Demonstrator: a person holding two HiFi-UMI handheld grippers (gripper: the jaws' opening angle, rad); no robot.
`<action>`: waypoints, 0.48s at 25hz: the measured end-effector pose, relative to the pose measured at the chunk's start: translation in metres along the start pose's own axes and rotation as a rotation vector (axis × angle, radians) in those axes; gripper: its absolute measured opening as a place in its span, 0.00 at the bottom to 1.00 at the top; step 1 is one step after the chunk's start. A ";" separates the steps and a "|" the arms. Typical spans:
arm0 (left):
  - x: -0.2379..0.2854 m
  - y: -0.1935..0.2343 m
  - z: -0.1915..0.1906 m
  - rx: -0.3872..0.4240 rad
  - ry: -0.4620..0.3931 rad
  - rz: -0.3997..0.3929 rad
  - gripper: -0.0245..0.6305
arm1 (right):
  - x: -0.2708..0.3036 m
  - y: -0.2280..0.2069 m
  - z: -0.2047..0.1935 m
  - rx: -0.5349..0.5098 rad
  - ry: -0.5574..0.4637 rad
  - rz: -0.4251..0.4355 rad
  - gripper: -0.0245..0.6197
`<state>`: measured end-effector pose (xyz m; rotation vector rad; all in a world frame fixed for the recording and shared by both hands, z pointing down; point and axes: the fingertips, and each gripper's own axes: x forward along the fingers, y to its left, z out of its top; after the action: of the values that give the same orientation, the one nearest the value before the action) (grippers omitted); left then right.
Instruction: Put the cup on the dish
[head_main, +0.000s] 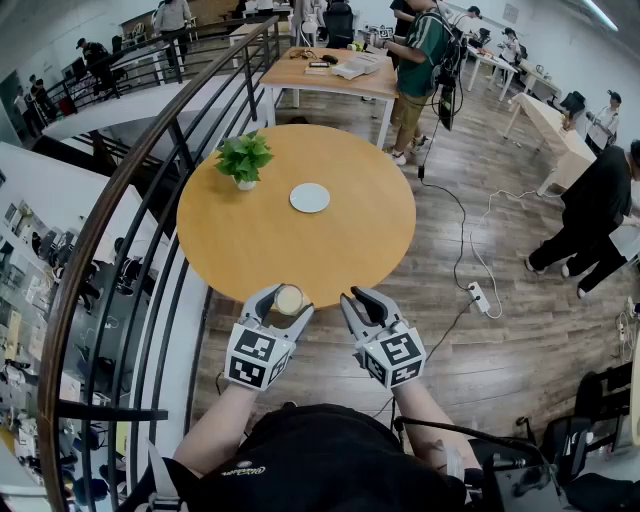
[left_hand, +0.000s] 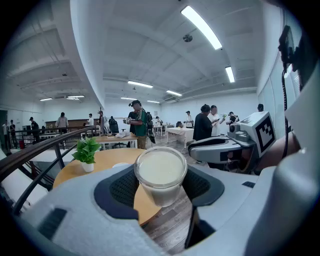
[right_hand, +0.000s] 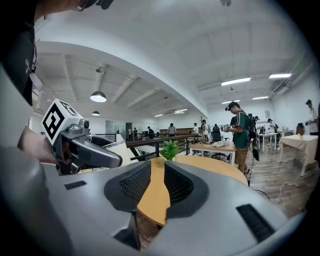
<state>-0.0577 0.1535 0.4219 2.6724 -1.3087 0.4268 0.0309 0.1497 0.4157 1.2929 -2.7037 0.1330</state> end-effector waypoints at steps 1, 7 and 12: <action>0.001 -0.001 0.001 -0.001 0.000 0.000 0.44 | -0.001 -0.002 -0.001 -0.007 -0.001 -0.001 0.17; 0.006 -0.005 0.001 -0.005 0.004 0.002 0.44 | -0.003 -0.004 -0.002 0.029 -0.014 0.022 0.15; 0.013 -0.009 -0.005 -0.011 0.019 0.008 0.44 | -0.008 -0.013 -0.009 0.039 -0.023 0.022 0.16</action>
<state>-0.0440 0.1507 0.4311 2.6490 -1.3133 0.4434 0.0467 0.1492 0.4230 1.2829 -2.7485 0.1758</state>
